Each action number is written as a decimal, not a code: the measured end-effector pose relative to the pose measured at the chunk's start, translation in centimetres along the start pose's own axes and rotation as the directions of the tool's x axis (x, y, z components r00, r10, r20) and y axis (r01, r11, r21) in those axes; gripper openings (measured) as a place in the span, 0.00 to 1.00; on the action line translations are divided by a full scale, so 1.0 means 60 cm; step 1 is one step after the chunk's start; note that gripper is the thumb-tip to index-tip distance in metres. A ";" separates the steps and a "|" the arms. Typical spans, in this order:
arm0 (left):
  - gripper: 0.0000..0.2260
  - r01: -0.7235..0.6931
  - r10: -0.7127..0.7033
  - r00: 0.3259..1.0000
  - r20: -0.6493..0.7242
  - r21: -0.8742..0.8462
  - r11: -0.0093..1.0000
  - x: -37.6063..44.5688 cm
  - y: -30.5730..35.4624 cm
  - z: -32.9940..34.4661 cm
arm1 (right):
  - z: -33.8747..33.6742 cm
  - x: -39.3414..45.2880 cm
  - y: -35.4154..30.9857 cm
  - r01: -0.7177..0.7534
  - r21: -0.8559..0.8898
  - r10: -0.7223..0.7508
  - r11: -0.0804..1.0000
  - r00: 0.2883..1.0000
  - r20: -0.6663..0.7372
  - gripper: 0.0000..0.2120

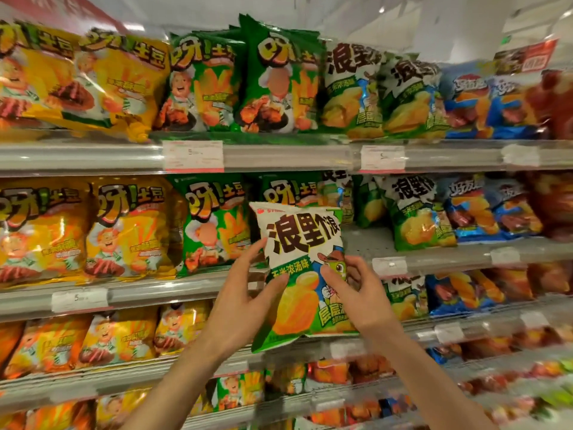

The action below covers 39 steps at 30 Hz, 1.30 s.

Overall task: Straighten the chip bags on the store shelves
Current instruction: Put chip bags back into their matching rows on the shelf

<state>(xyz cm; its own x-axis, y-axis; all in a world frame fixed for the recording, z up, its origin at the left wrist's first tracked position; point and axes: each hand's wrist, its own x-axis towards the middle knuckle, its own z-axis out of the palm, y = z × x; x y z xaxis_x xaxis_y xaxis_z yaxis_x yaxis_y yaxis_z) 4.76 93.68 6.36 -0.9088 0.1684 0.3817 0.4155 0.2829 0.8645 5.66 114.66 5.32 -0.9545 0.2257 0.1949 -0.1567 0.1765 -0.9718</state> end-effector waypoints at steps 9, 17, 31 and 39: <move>0.25 -0.010 0.010 0.999 -0.035 0.006 1.000 0.102 0.086 0.244 | -0.275 0.119 0.008 0.056 -0.182 -0.034 0.982 0.992 0.125 0.30; 0.31 0.055 -0.055 0.995 -0.084 -0.004 0.998 0.185 0.112 0.340 | -0.341 0.225 -0.001 0.042 -0.228 -0.019 0.973 0.995 0.101 0.22; 0.25 0.092 -0.063 0.942 -0.330 0.075 0.993 0.309 0.040 0.355 | -0.401 0.336 0.073 0.155 -0.794 -0.307 0.588 0.951 -0.042 0.48; 0.30 0.155 -0.076 0.971 -0.229 0.350 0.924 0.284 0.011 0.390 | -0.383 0.324 0.111 0.058 -0.759 -0.226 0.648 0.967 -0.119 0.51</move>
<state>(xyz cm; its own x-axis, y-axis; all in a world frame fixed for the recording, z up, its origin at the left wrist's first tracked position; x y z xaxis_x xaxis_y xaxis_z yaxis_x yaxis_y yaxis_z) -9.55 118.81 5.79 -0.9221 -0.0741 0.3797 0.2565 0.6177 0.7434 -8.10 142.24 5.70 -0.8571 0.2924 0.4241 0.0354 0.8548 -0.5177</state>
